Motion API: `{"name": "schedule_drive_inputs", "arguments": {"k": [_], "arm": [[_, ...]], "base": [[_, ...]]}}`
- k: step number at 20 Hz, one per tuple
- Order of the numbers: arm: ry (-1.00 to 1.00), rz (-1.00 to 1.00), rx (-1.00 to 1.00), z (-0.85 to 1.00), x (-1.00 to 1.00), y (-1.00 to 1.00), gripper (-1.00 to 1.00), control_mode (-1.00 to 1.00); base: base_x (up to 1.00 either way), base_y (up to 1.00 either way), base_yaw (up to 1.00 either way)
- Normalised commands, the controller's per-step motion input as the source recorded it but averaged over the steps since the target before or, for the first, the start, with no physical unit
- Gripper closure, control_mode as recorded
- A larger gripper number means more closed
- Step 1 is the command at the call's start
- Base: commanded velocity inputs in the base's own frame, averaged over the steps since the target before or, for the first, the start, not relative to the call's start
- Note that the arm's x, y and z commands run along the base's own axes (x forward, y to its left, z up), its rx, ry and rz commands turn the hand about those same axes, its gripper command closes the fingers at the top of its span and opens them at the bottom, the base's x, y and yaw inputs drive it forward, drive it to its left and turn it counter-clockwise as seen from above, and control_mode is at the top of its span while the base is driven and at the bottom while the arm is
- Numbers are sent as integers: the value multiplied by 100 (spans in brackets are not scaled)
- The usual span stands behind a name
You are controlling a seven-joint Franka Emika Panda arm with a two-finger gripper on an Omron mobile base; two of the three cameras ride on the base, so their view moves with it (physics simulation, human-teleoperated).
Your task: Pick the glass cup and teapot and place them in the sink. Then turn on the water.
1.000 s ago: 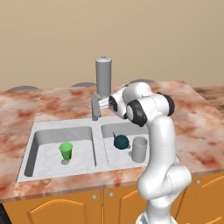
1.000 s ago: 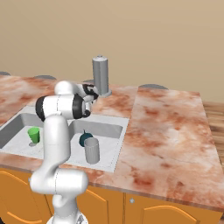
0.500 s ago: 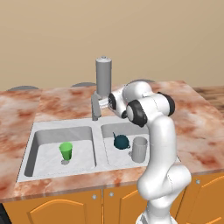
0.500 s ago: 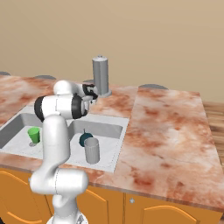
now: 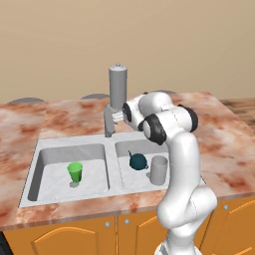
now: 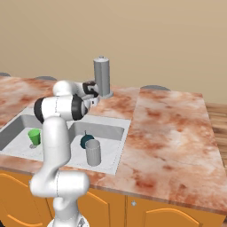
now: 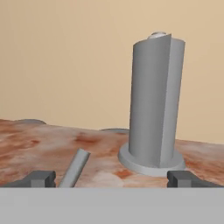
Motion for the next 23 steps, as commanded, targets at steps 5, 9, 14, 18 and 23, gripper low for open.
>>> {"name": "schedule_drive_inputs", "arguments": {"k": [5, 9, 14, 18, 23], "arm": [[3, -12, 4, -16, 0, -45, -100, -100], [2, -13, 5, -18, 0, -47, -100, -100], [0, -12, 6, -20, 0, -49, -100, -100], [0, -12, 6, -20, 0, -46, -100, -100], [0, -11, 5, -19, 0, -45, -100, -100]], "base": [[0, 0, 0], [0, 0, 0], [0, 0, 0], [0, 0, 0], [0, 0, 0]]}}
